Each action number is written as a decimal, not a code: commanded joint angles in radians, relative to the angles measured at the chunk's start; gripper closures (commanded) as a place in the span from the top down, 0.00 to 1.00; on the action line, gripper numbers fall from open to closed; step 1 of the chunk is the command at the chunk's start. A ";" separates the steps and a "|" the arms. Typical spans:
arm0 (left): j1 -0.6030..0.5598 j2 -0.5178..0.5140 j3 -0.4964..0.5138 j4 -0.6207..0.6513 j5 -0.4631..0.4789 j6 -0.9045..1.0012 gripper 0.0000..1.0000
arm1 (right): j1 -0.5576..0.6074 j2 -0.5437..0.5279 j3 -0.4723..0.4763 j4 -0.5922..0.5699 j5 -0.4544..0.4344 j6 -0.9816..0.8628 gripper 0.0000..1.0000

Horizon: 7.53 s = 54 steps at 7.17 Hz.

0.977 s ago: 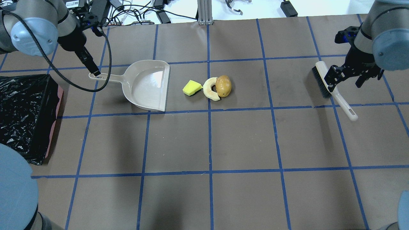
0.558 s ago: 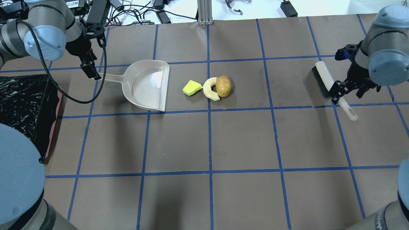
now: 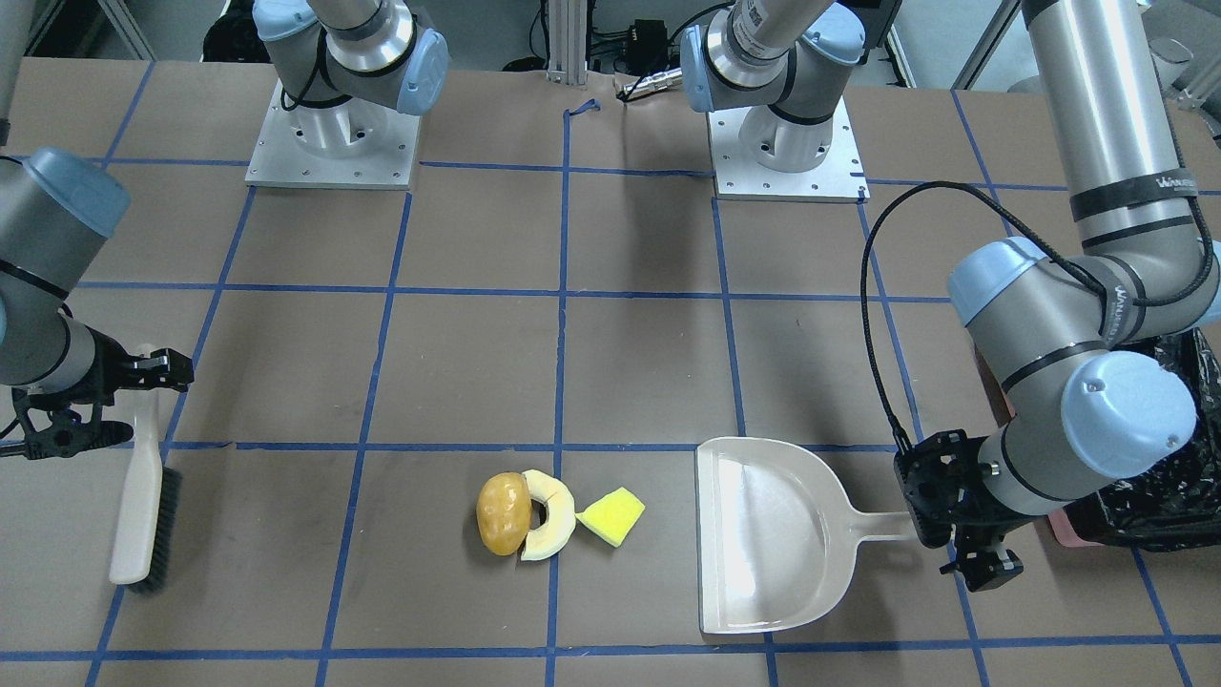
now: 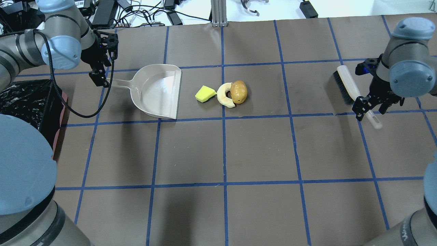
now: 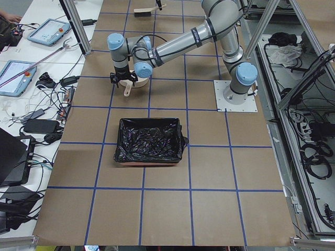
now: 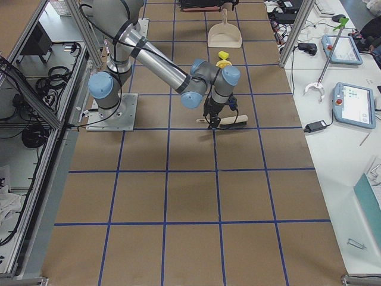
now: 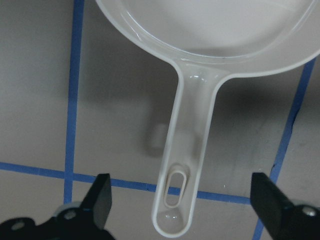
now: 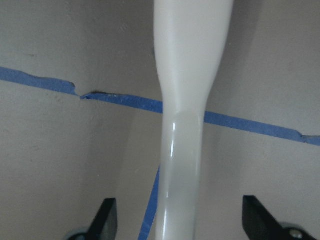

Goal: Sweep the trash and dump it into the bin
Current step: 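Close the left gripper on the dustpan handle while the right gripper grasps the brush handle, then carry the white brush with the right gripper toward the potato and peel, then sweep the sponge, peel and potato with the brush into the dustpan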

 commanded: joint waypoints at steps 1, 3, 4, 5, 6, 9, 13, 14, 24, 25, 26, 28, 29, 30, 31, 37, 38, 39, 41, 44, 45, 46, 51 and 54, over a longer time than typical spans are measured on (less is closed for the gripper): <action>-0.008 -0.012 -0.003 -0.003 0.003 0.033 0.87 | 0.000 0.000 0.002 0.004 0.000 0.002 0.58; -0.007 -0.017 -0.007 -0.006 0.003 0.043 0.87 | 0.000 -0.001 0.002 0.005 0.001 0.003 0.27; -0.005 -0.020 -0.007 -0.009 0.004 0.049 0.88 | 0.000 -0.004 0.002 0.005 0.001 0.005 0.19; -0.002 -0.021 -0.009 -0.006 0.022 0.069 0.89 | 0.000 -0.006 0.000 0.005 0.001 0.009 0.16; 0.001 -0.021 -0.009 -0.001 0.051 0.075 0.89 | 0.000 -0.007 -0.003 0.005 0.001 0.015 0.16; -0.001 -0.027 -0.011 -0.001 0.046 0.079 0.83 | 0.014 -0.030 -0.015 0.067 0.004 0.150 0.16; -0.001 -0.031 -0.017 0.000 0.044 0.084 0.68 | 0.245 -0.076 -0.059 0.242 -0.028 0.473 0.16; -0.001 -0.031 -0.018 0.000 0.044 0.083 0.61 | 0.289 -0.076 -0.060 0.252 -0.028 0.548 0.16; -0.002 -0.031 -0.018 0.000 0.039 0.079 0.38 | 0.575 -0.020 -0.101 0.277 0.075 0.974 0.16; -0.002 -0.031 -0.018 0.000 0.039 0.079 0.38 | 0.581 -0.009 -0.110 0.277 0.088 0.997 0.16; -0.002 -0.031 -0.018 0.000 0.039 0.076 0.38 | 0.586 -0.007 -0.116 0.275 0.113 1.002 0.16; -0.005 -0.026 -0.018 0.000 0.049 0.069 0.38 | 0.612 0.011 -0.119 0.269 0.112 1.032 0.16; -0.007 -0.026 -0.018 0.000 0.049 0.067 0.38 | 0.620 0.019 -0.130 0.268 0.113 1.034 0.16; -0.008 -0.023 -0.018 0.000 0.052 0.066 0.38 | 0.629 0.042 -0.148 0.266 0.124 1.039 0.16; -0.008 -0.024 -0.018 0.000 0.050 0.066 0.38 | 0.646 0.066 -0.176 0.263 0.142 1.072 0.16; -0.008 -0.020 -0.018 0.000 0.053 0.063 0.39 | 0.687 0.115 -0.201 0.187 0.216 1.179 0.16; -0.008 -0.020 -0.018 0.000 0.052 0.063 0.39 | 0.705 0.141 -0.228 0.180 0.217 1.209 0.16; -0.010 -0.020 -0.018 0.000 0.052 0.063 0.39 | 0.716 0.155 -0.259 0.186 0.222 1.227 0.16; -0.010 -0.020 -0.018 0.000 0.052 0.063 0.39 | 0.732 0.171 -0.283 0.185 0.262 1.259 0.16; -0.010 -0.020 -0.018 0.000 0.052 0.063 0.39 | 0.756 0.210 -0.343 0.167 0.334 1.317 0.16; -0.010 -0.018 -0.018 0.000 0.053 0.061 0.39 | 0.776 0.246 -0.390 0.167 0.335 1.351 0.16; -0.010 -0.018 -0.018 0.000 0.053 0.061 0.39 | 0.787 0.252 -0.411 0.168 0.336 1.355 0.16; -0.025 -0.018 -0.018 0.000 0.053 0.058 0.39 | 0.836 0.263 -0.422 0.144 0.397 1.356 0.16; -0.025 -0.017 -0.018 0.000 0.055 0.060 0.39 | 0.891 0.293 -0.446 0.079 0.398 1.355 0.16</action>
